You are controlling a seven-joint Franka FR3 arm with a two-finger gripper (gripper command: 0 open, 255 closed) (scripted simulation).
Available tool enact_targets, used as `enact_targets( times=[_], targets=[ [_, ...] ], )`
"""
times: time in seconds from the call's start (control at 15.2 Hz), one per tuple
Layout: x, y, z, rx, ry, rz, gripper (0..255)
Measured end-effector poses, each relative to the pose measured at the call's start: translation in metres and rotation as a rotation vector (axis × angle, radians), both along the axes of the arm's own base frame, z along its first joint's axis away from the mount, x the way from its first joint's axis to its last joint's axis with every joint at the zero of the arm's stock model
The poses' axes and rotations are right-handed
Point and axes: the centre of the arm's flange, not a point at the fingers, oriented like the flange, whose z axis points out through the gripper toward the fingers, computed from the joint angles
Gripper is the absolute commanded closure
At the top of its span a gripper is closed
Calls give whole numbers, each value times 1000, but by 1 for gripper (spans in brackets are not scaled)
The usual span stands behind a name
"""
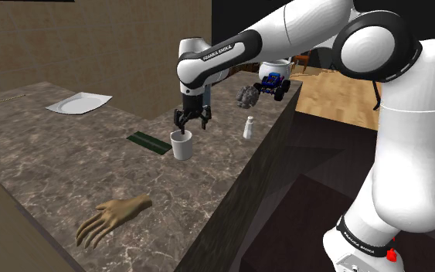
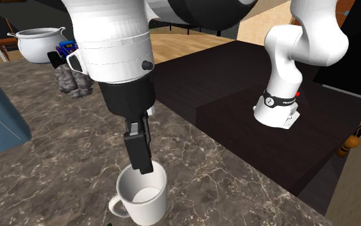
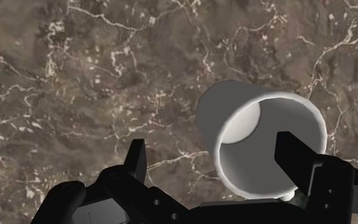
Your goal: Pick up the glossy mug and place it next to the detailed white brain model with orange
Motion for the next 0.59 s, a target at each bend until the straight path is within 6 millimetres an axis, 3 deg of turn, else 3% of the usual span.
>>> enact_targets(
  times=[0.2,0.59],
  targets=[
    [10,4,-14,1,-4,-6,0],
    [11,7,-41,2,-4,-7,0]
  ],
)
